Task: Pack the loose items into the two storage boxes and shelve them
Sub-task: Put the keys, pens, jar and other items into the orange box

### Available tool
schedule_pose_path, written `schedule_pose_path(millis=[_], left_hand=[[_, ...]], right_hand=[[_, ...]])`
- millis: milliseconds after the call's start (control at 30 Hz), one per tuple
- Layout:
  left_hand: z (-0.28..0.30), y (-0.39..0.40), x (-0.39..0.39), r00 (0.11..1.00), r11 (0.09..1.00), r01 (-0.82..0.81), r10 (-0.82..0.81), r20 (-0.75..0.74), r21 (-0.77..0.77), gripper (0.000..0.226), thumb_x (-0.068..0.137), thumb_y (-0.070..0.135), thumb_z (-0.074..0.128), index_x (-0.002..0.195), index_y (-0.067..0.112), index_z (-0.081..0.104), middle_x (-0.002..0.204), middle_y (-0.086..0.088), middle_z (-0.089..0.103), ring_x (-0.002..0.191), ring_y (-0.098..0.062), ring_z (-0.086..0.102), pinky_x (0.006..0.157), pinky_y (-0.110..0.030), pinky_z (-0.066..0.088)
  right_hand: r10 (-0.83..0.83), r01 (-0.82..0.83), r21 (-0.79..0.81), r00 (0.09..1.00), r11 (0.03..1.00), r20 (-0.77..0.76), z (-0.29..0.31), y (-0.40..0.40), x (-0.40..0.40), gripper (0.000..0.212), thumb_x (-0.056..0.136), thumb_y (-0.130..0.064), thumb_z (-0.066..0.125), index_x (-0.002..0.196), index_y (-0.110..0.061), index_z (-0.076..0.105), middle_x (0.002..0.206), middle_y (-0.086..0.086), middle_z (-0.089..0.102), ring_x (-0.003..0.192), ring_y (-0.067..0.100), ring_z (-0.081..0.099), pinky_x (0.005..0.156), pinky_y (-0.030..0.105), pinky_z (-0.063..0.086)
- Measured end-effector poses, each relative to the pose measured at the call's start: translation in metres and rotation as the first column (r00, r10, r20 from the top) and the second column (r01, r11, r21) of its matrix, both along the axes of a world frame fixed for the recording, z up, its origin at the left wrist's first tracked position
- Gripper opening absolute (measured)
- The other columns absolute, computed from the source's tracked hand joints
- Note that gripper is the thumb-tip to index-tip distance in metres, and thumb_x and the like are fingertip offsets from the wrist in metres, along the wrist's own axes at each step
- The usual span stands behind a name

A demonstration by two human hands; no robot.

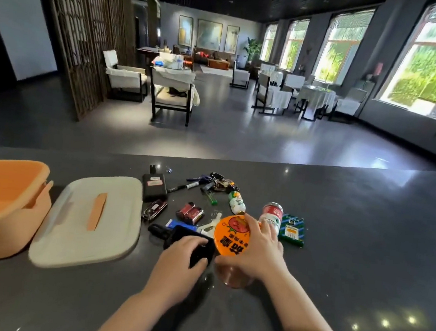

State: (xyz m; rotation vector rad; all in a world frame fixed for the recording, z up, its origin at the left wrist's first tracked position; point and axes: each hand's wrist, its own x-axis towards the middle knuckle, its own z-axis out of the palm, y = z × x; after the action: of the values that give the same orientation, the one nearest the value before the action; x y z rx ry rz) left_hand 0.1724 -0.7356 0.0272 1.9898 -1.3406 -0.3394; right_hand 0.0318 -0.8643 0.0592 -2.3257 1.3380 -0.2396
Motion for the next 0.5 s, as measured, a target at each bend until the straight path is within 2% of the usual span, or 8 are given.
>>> schedule_pose_path(millis=[133, 233, 333, 500], left_hand=[[-0.025, -0.016, 0.010, 0.996, 0.995, -0.066, 0.061, 0.060, 0.078, 0.046, 0.086, 0.032, 0.059, 0.131, 0.027, 0.051, 0.134, 0.010, 0.052, 0.123, -0.010, 0.048, 0.103, -0.027, 0.038], [-0.044, -0.024, 0.026, 0.988, 0.977, -0.113, 0.091, 0.125, 0.178, 0.057, 0.085, 0.035, 0.060, 0.139, 0.025, 0.042, 0.147, 0.005, 0.038, 0.137, -0.013, 0.032, 0.112, -0.030, 0.028], [-0.050, -0.038, 0.036, 0.974, 0.949, -0.178, 0.131, 0.187, 0.262, 0.069, 0.083, 0.053, 0.056, 0.143, 0.029, 0.032, 0.155, 0.003, 0.023, 0.144, -0.018, 0.014, 0.115, -0.039, 0.019], [-0.055, -0.066, 0.023, 0.964, 0.898, -0.264, 0.234, 0.127, 0.353, 0.095, 0.068, 0.076, 0.052, 0.145, 0.029, 0.023, 0.157, -0.005, 0.007, 0.145, -0.028, -0.001, 0.115, -0.049, 0.004]], right_hand=[[-0.026, 0.027, 0.014, 0.995, 1.000, -0.095, -0.007, -0.004, 0.007, 0.131, 0.045, -0.077, 0.073, 0.148, -0.040, 0.002, 0.160, 0.009, -0.005, 0.146, 0.032, -0.009, 0.113, 0.057, 0.013], [-0.049, 0.048, -0.017, 0.993, 0.999, -0.105, -0.010, -0.005, 0.011, 0.129, 0.044, -0.077, 0.070, 0.148, -0.039, 0.004, 0.159, 0.008, 0.001, 0.146, 0.033, -0.002, 0.110, 0.054, 0.021], [-0.061, 0.056, -0.052, 0.992, 0.997, -0.107, -0.014, -0.007, 0.010, 0.126, 0.042, -0.075, 0.066, 0.147, -0.038, 0.008, 0.157, 0.007, 0.007, 0.144, 0.033, 0.004, 0.109, 0.050, 0.024], [-0.052, 0.044, -0.061, 0.991, 0.997, -0.123, -0.014, -0.010, 0.007, 0.125, 0.041, -0.078, 0.064, 0.147, -0.039, 0.009, 0.156, 0.006, 0.008, 0.144, 0.031, 0.006, 0.109, 0.048, 0.026]])
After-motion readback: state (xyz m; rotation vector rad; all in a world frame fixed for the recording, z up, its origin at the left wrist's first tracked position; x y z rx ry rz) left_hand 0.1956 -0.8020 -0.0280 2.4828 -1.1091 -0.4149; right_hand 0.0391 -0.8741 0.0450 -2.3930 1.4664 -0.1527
